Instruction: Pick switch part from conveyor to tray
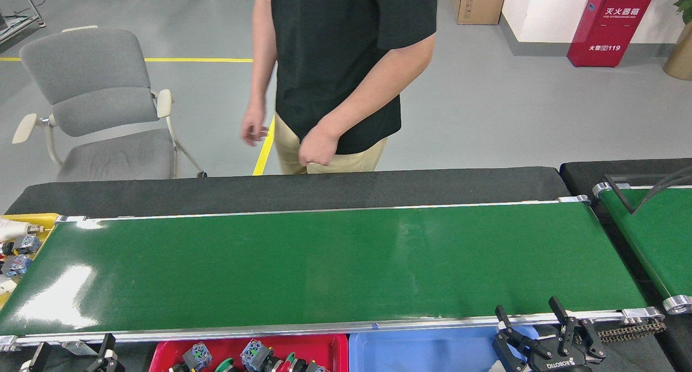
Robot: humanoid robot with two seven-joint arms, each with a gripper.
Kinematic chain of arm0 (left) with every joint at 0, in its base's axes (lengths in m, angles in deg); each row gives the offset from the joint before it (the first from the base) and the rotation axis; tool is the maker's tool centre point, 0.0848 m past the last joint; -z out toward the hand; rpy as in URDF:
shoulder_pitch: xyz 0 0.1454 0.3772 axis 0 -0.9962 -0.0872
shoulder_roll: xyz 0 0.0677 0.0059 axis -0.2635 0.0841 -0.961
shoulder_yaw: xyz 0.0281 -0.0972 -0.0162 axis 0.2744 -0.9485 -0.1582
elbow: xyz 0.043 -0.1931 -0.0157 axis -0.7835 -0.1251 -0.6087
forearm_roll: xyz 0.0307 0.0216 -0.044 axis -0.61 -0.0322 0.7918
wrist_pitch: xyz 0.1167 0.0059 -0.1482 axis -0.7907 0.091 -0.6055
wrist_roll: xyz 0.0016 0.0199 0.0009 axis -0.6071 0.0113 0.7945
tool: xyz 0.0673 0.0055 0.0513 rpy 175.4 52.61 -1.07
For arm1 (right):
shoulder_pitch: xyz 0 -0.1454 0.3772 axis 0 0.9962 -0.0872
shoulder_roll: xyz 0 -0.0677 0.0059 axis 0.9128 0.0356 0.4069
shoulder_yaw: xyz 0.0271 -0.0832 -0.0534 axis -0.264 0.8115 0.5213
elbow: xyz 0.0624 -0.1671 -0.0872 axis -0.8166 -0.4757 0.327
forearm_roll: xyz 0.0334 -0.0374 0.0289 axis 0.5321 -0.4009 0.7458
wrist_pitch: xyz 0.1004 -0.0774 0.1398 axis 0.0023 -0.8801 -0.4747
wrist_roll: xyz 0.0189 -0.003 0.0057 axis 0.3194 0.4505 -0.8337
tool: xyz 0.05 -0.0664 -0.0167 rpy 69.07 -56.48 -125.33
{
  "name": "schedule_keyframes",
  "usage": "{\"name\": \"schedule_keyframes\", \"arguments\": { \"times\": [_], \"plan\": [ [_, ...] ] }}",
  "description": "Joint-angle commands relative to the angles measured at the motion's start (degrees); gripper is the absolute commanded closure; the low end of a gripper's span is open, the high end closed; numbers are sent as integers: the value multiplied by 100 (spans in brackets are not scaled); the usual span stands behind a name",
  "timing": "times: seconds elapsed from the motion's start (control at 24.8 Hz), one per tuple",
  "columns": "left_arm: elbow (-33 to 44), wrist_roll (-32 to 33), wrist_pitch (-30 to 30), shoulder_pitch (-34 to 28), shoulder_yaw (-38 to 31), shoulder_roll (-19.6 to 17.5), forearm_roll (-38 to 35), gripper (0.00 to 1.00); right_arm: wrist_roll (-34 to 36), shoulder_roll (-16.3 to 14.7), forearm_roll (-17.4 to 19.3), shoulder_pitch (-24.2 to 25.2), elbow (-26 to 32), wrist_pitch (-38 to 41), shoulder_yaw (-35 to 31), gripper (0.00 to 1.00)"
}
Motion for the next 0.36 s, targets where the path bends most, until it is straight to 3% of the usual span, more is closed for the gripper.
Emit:
{"name": "schedule_keyframes", "arguments": {
  "times": [0.0,0.32],
  "plan": [
    [69,-20,-16,14,-5,-60,6,0,42,99,11,61,86,-14,-20,4],
    [69,-20,-16,-4,-14,-42,6,0,42,248,20,193,86,-23,-20,4]
  ]
}}
